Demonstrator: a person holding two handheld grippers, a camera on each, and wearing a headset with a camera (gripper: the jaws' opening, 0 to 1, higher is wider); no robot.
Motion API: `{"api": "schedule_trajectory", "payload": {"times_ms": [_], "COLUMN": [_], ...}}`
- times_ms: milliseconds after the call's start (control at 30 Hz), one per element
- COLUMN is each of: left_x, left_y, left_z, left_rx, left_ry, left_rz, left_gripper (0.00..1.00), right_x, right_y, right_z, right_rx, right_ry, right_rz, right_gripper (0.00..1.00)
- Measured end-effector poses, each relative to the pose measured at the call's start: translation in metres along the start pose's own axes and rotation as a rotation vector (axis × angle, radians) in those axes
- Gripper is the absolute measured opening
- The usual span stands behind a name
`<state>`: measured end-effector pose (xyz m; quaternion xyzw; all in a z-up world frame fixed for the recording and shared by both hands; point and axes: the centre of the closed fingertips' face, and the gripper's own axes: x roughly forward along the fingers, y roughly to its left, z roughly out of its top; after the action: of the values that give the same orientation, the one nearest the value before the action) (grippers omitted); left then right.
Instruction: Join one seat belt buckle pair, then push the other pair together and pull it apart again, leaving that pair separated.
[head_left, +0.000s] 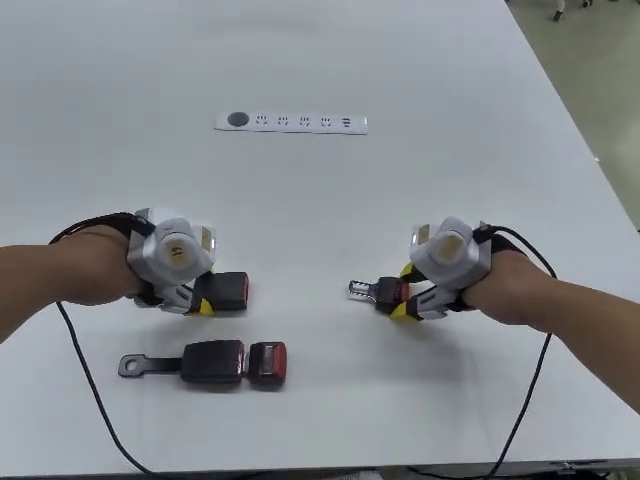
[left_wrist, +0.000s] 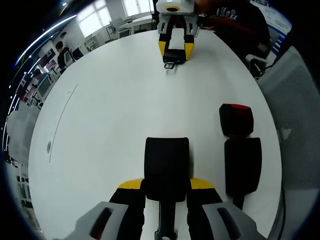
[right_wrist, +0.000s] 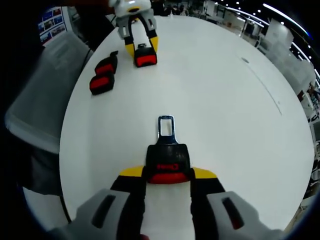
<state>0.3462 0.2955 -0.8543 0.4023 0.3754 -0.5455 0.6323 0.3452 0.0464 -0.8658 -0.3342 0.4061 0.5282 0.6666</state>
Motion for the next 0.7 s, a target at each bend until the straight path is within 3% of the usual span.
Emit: {"api": "schedule_trajectory", "payload": {"times_ms": [433, 700], "left_x": [0.001, 0.001], "left_y": [-0.002, -0.003], "left_z": [0.001, 0.002], "left_rx": [-0.022, -0.021], "left_ry": [0.004, 0.016], "left_rz": [-0.008, -0.017], "left_gripper": [0.33, 0.33], "right_x": [0.001, 0.003], "right_y": [0.002, 0.004], "right_z": [0.003, 0.011], "right_rx": [-0.069, -0.045], "right_ry": [0.025, 0.015], "right_rz": [0.029, 0.021], "right_gripper": [0.35, 0.34]}}
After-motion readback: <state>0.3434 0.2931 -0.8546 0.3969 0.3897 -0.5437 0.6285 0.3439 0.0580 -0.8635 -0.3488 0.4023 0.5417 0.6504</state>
